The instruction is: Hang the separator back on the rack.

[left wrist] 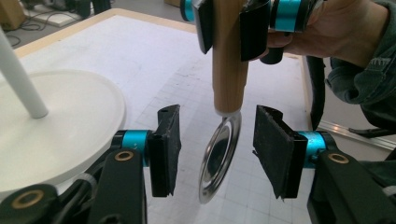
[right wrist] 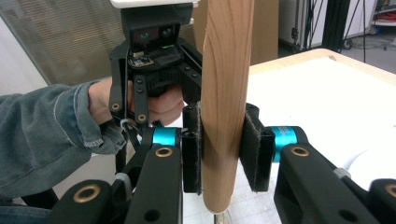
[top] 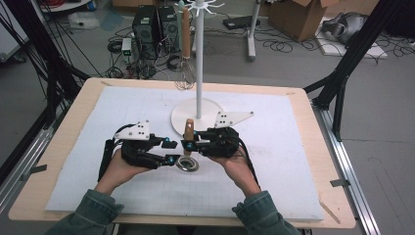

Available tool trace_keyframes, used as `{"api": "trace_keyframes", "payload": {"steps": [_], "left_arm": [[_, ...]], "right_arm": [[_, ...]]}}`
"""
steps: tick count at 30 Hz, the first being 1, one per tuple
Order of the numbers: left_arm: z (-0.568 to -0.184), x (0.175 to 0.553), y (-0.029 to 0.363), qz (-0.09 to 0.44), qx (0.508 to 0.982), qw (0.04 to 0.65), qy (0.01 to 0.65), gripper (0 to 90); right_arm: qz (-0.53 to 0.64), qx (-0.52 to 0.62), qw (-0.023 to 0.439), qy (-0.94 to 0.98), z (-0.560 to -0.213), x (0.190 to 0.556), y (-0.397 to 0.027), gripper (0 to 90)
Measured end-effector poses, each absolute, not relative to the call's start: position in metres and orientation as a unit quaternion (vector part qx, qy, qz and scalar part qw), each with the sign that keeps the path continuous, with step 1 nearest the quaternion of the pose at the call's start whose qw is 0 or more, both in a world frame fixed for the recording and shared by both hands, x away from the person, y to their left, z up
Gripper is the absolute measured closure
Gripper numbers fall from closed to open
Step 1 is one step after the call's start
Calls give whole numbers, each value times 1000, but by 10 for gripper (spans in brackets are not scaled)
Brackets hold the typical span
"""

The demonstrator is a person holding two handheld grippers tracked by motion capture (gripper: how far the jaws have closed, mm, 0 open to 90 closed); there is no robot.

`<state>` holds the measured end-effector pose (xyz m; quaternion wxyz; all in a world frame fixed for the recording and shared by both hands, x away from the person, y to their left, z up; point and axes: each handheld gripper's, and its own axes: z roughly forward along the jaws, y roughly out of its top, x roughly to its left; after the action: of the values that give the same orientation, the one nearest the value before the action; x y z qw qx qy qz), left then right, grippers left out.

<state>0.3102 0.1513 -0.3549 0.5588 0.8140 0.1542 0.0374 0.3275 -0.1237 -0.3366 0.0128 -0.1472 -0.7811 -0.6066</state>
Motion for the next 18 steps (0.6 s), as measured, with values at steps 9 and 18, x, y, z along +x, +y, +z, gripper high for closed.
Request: {"api": "trace_keyframes", "payload": {"steps": [9,18], "left_arm": [[-351,307,170,59,812,555,171,435],[-358,304,189,68,805,556,196,363]], "right_arm": [[-597,-158,16,-787,-335,332,-132,726],[-585,-162,14,-795,-328,339,-139,725]]}}
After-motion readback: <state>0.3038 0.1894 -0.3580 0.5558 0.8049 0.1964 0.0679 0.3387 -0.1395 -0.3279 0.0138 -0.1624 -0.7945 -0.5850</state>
